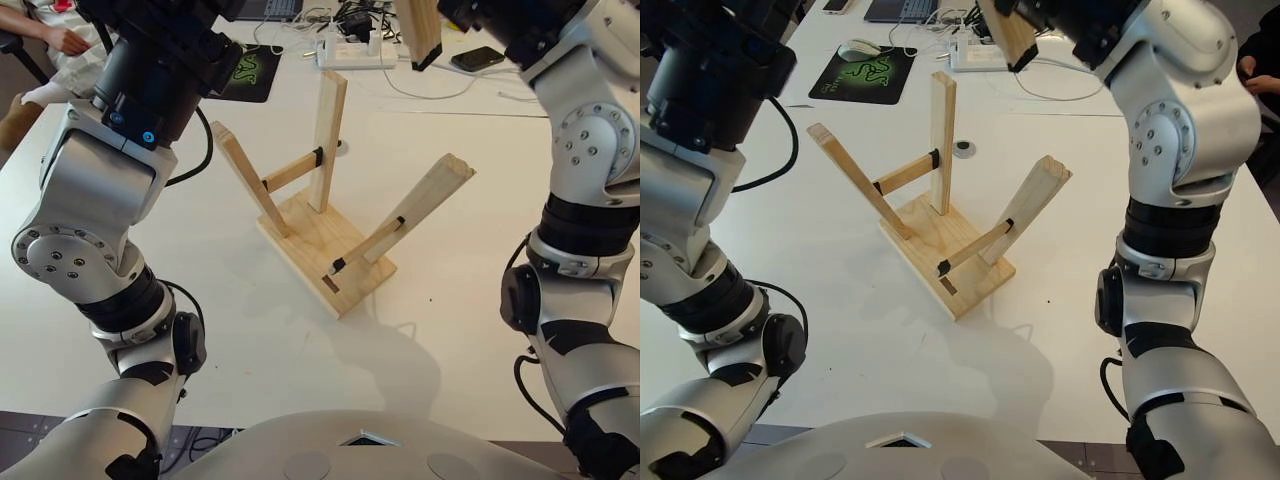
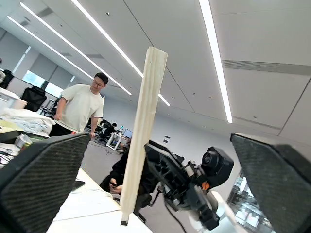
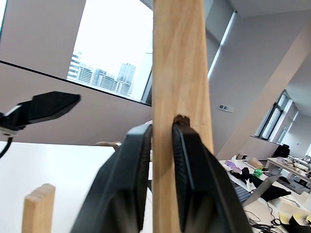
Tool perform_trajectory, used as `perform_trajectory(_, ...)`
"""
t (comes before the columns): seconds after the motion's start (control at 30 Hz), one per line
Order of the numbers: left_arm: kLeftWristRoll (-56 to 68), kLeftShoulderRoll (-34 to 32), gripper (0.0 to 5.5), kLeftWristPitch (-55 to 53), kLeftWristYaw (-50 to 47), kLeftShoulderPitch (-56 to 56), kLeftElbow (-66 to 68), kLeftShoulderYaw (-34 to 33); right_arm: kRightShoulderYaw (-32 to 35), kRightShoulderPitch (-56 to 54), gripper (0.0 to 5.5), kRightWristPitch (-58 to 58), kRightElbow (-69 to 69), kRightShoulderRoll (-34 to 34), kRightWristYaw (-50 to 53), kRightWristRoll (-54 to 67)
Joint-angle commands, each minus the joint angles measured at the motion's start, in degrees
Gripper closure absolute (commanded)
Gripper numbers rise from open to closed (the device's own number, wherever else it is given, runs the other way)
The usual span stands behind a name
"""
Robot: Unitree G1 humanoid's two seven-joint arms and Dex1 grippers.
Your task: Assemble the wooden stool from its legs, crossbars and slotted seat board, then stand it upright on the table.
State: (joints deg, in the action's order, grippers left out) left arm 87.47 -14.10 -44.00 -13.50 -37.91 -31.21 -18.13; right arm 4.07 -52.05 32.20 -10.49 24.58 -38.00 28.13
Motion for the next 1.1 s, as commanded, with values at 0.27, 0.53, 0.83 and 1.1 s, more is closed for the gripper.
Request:
perform_trajectory(0.27, -0.6, -2.6, 0.80, 4.2, -5.9, -1.5, 1.5, 5.0, -6.7, 2.7, 4.94, -0.3, -6.8, -1.3, 0.6, -2.0)
perform_trajectory(0.53, -0.5, -4.5, 2.03, 6.8, -7.2, -2.8, 2.1, 5.0, -9.0, 4.9, 4.94, 1.3, -9.8, -2.2, 1.4, -2.2)
perform_trajectory(0.83, 0.5, -4.8, 3.39, 8.8, -7.8, -0.9, 0.8, 5.6, -8.8, 4.2, 4.94, 1.0, -8.6, -2.2, 1.1, -2.5)
perform_trajectory(1.1, -0.3, -4.7, 4.24, 10.0, -7.6, -0.3, 1.4, 6.3, -8.7, 4.0, 4.94, 1.0, -8.1, -2.5, 0.8, -1.9)
